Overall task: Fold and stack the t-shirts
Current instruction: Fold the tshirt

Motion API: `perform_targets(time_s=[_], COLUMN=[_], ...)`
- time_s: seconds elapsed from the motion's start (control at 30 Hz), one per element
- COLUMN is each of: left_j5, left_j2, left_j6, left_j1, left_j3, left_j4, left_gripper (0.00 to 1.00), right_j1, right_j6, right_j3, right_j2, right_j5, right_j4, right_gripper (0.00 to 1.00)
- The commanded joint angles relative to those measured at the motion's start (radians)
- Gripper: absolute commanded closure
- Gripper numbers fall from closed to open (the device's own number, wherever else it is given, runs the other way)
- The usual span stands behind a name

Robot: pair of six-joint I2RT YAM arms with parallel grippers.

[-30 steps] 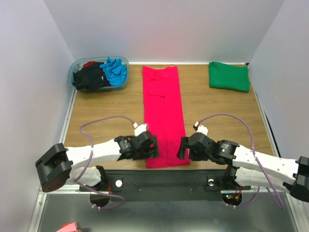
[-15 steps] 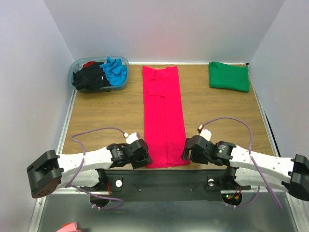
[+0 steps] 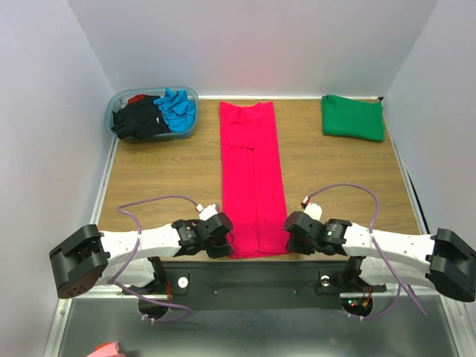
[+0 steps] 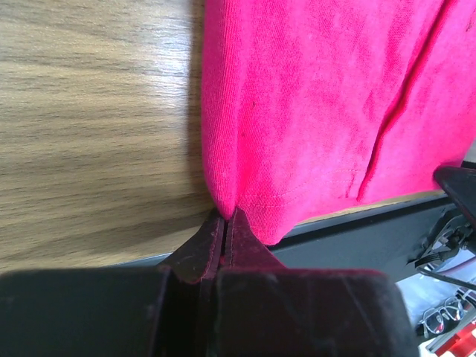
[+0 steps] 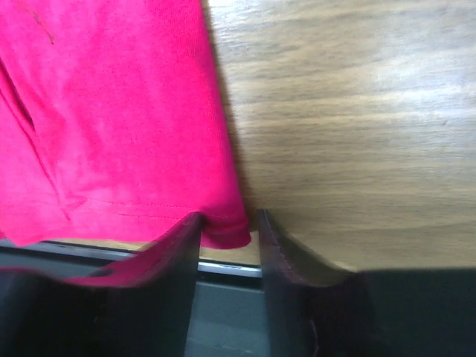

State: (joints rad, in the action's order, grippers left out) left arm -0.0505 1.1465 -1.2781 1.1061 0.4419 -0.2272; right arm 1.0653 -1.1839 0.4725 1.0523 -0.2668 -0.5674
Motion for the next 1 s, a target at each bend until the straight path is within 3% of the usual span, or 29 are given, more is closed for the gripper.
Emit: perform_targets(time_s=[0.0, 0.07, 0.1, 0.17, 0.37, 0.63, 0.97], left_j5=[0.011, 0.006, 0.003, -0.008, -0.097, -0.086, -0.043], left_j2=[-0.014, -0.022, -0.027, -0.034, -0.034, 0.021, 0.179], left_j6=[0.026, 0.031, 0.033, 0.034, 0.074, 0.252, 0.417], left_j1=[0.008, 0.008, 0.008, 0.008, -0.029, -0.207, -0.377], left_j3=[0.011, 0.011, 0.015, 0.035, 0.126, 0.224, 0.394], left_j4=[-0.026, -0.023, -0.02, -0.017, -0.04, 0.009, 0.077], left_gripper=[1.0, 1.0, 1.0, 1.0, 1.0, 1.0, 1.0], right_j1=[-0.004, -0.004, -0.002, -0.004, -0.004, -0.027, -0.201], right_j6=[-0.007, 0.015, 0.023, 0.035, 0.081, 0.142, 0.268], right_j3=[-0.005, 0.011, 0.03, 0.054, 0.138, 0.296, 0.535], right_j2=[0.031, 0.031, 0.028, 0.025, 0.04, 0.167, 0.299], right_j5=[0.024, 0.018, 0.015, -0.011, -0.116, -0.278, -0.351], right_j4=[0.055, 0.058, 0.057, 0.058, 0.055, 0.055, 0.08], right_gripper=[0.73, 0.8, 0.91, 1.0, 1.0, 1.0, 1.0])
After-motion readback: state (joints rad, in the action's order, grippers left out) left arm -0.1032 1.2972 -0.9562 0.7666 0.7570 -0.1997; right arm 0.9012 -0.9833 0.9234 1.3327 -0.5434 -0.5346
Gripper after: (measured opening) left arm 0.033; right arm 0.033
